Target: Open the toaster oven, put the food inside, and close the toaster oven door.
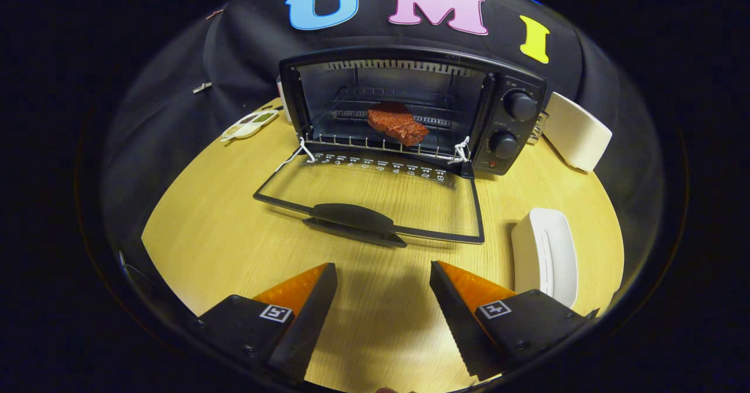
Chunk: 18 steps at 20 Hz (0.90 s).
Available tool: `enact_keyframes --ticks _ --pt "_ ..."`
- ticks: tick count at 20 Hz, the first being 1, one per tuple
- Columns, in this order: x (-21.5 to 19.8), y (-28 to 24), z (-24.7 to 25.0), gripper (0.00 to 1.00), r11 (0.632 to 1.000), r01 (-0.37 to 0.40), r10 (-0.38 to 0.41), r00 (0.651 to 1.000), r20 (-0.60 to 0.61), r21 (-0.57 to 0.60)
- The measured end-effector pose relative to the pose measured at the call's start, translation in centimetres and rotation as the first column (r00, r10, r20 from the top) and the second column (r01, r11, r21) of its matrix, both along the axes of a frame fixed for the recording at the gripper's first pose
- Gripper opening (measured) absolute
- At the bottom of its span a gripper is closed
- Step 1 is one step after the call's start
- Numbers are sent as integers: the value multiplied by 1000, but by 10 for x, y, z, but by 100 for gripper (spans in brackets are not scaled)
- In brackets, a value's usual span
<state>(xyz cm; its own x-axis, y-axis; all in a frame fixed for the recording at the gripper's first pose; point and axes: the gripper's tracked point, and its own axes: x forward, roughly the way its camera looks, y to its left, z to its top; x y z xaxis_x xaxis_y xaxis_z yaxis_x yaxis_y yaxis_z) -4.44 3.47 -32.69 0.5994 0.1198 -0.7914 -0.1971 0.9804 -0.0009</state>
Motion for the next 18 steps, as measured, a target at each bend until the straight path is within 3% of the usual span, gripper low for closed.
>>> enact_keyframes --ticks 10,18 --pt "34 12 -25 98 998 54 -53 998 -37 12" --pt "39 16 5 98 1000 -17 17 1000 5 13"
